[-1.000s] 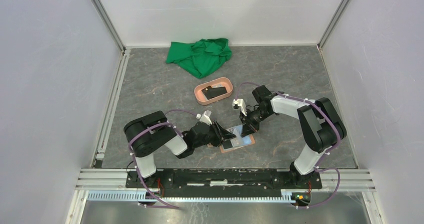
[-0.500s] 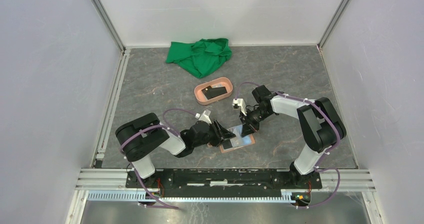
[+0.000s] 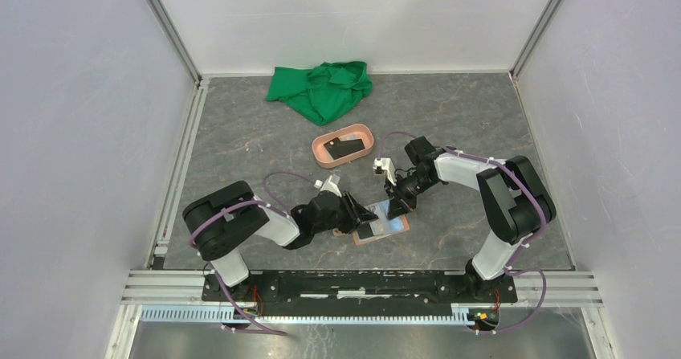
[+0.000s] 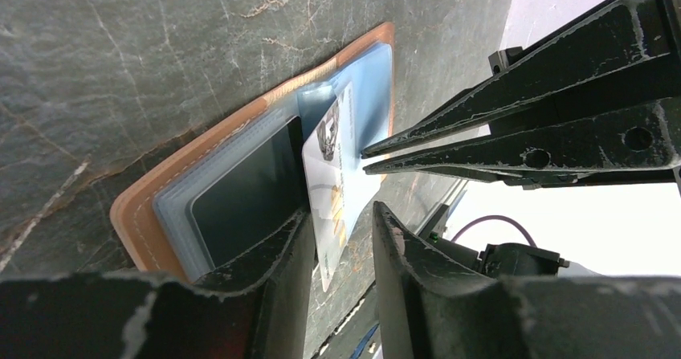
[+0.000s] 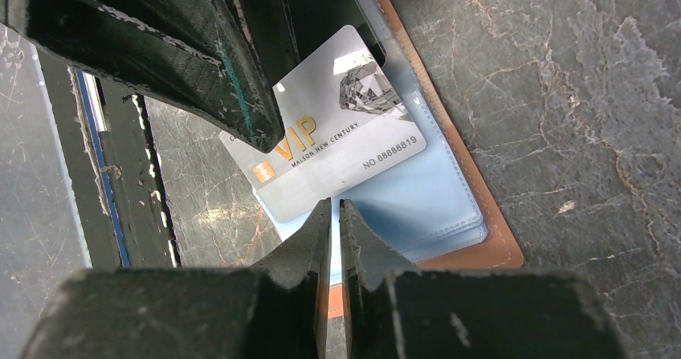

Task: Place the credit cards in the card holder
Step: Insert the credit card into the card holder.

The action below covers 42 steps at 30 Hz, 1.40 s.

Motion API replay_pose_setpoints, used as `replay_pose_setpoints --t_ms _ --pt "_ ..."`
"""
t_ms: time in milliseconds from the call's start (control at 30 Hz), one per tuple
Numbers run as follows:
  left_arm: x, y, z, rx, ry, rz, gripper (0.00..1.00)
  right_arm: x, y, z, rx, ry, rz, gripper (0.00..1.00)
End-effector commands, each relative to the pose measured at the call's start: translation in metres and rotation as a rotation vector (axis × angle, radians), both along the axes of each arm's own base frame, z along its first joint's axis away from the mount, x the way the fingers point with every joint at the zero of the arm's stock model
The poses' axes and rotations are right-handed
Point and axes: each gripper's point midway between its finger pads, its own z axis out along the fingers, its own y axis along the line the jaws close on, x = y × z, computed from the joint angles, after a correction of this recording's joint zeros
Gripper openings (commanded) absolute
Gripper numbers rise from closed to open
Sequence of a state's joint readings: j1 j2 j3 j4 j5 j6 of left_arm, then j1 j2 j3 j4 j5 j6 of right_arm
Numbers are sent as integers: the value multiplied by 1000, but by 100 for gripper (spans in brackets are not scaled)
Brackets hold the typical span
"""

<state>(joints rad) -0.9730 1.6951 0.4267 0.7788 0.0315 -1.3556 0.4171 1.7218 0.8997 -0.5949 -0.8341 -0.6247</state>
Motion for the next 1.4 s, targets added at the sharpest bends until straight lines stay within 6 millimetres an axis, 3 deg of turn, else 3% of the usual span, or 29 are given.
replay_pose_setpoints --t_ms 0,367,700,1367 --pt "-3 6 -22 108 -18 -37 38 12 6 4 13 -37 2 13" --pt "-2 -3 -25 112 -13 -65 34 12 8 11 37 -51 9 14" --pt "-2 11 -21 177 -39 -56 43 14 6 7 14 -52 2 14" --pt "-4 16 -19 212 -42 -68 43 14 5 5 5 -47 -1 14"
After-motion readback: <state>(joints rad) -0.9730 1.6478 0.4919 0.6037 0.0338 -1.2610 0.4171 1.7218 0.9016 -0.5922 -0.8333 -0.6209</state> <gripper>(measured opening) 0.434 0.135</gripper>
